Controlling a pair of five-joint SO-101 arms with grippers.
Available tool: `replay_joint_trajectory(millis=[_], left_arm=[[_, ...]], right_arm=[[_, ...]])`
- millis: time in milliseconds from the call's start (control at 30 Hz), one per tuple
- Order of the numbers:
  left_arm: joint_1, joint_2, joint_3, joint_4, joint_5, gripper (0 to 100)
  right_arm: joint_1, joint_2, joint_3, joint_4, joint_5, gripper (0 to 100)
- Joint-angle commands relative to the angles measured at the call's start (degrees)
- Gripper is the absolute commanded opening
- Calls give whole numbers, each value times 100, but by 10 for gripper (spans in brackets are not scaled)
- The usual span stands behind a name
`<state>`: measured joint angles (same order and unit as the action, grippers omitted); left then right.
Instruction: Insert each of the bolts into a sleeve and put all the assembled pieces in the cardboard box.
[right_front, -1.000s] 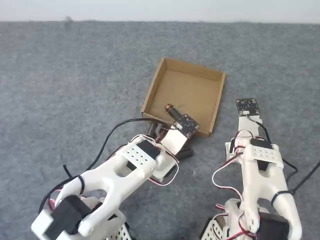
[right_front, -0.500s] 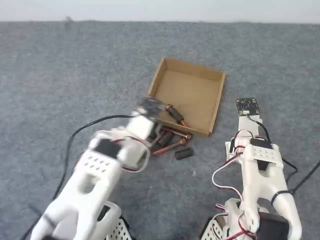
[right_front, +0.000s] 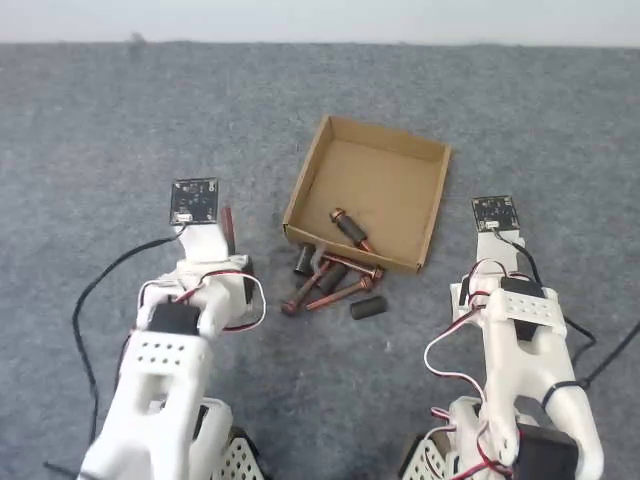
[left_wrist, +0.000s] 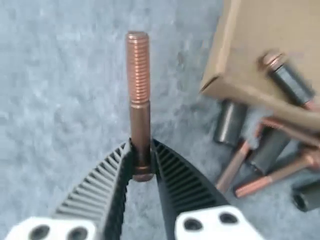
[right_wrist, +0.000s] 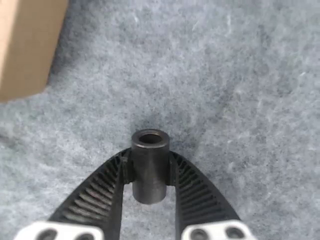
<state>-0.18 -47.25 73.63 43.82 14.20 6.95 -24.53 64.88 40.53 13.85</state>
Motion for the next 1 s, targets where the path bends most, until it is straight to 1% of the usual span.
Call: replay_joint_trajectory(millis=[0,200,333,400,467,567,633,767,867,967], left_arm=[[-9,914,-690,-185,114,16],[-44,2075,-1314,-149,53,16],[-53,2119,-1385,-53,-369,16],[-44,2013,-1420,132,-413,18],[-44,1873,-1420,273,-422,47],[-53,1723,-1376,448,-422,130],[-53,1644,-1314,536,-422,160],[-70,1679,-1297,536,-431,133],[-211,1688,-1305,536,-431,106],[-176,1688,-1279,475,-431,64]], right_arm=[[31,4,-343,-119,-53,6],[31,4,-343,-119,-53,6],[31,4,-343,-119,-53,6],[31,4,-343,-119,-53,6],[31,4,-343,-119,-53,6],[31,4,-343,-110,-53,6],[31,4,-343,-110,-53,6],[31,4,-343,-92,-53,6],[31,4,-343,-92,-53,6],[31,4,-334,-92,-53,6]])
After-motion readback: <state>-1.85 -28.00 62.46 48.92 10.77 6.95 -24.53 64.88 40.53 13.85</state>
